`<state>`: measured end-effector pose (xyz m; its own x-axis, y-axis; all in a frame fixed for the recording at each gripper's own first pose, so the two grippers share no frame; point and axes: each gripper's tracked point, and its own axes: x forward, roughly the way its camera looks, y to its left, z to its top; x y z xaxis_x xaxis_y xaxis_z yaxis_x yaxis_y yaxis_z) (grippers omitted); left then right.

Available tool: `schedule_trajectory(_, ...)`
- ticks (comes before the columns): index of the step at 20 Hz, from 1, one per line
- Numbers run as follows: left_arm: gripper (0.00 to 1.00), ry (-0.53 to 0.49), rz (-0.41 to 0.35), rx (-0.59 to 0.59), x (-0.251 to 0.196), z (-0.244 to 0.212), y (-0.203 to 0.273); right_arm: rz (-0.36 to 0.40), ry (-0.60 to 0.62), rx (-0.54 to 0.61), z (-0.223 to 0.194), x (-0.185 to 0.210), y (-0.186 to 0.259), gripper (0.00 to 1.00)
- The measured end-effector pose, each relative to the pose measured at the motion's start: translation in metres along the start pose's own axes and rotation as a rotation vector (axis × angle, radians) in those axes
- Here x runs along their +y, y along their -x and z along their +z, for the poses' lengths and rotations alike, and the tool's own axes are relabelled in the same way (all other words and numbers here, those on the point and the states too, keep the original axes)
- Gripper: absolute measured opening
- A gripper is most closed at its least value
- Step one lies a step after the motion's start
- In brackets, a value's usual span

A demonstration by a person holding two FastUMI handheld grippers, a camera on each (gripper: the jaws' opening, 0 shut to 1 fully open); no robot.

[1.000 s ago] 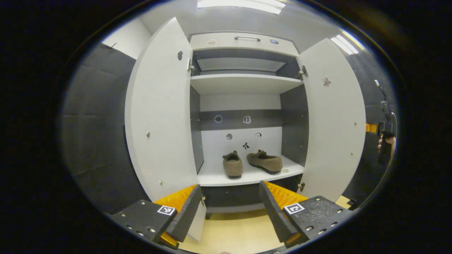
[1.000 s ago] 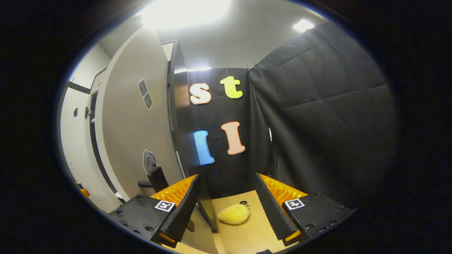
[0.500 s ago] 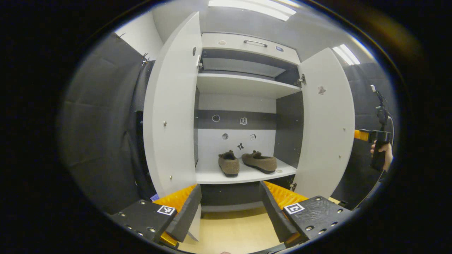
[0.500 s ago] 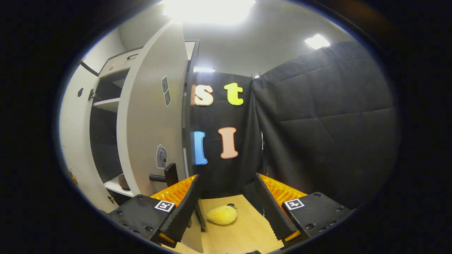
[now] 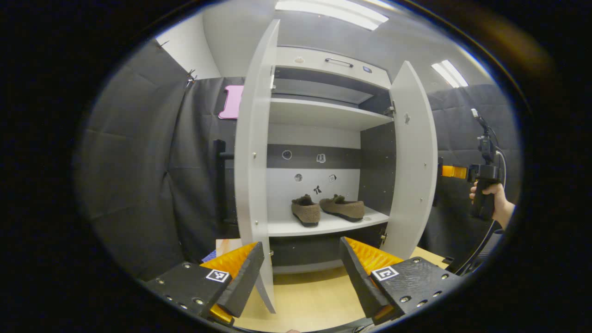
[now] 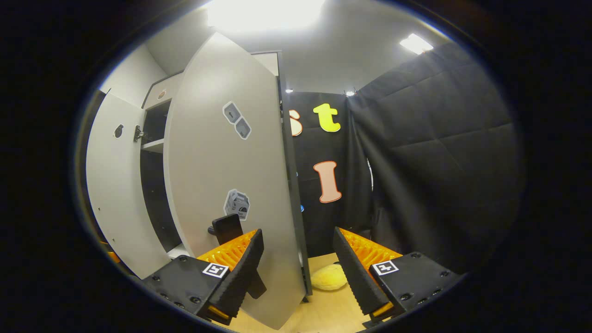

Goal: Grab one shoe with the right hand and put it into the shoe cabinet, grab the other shoe with the left hand and put it into the shoe cabinet; then close the right door with the right hand and the left door with the left hand.

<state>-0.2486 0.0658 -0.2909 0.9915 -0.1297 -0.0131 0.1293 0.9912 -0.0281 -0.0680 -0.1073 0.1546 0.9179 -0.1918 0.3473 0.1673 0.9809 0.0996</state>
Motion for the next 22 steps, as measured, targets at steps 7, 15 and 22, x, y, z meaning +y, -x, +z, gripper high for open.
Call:
schedule_trajectory(7, 1.00, 0.008, 0.157, 0.007, 0.069, -0.008, 0.032, -0.017, 0.051, -0.012, -0.016, 0.046, -0.019, 0.99)
schedule_trajectory(15, 1.00, -0.072, 0.395, -0.061, 0.177, 0.025, 0.042, -0.071, -0.013, 0.030, -0.027, 0.017, 0.004, 0.98)
schedule_trajectory(22, 1.00, -0.046, 0.398, -0.088, 0.217, 0.047, 0.009, -0.071, 0.016, 0.048, -0.037, 0.017, 0.018, 0.98)
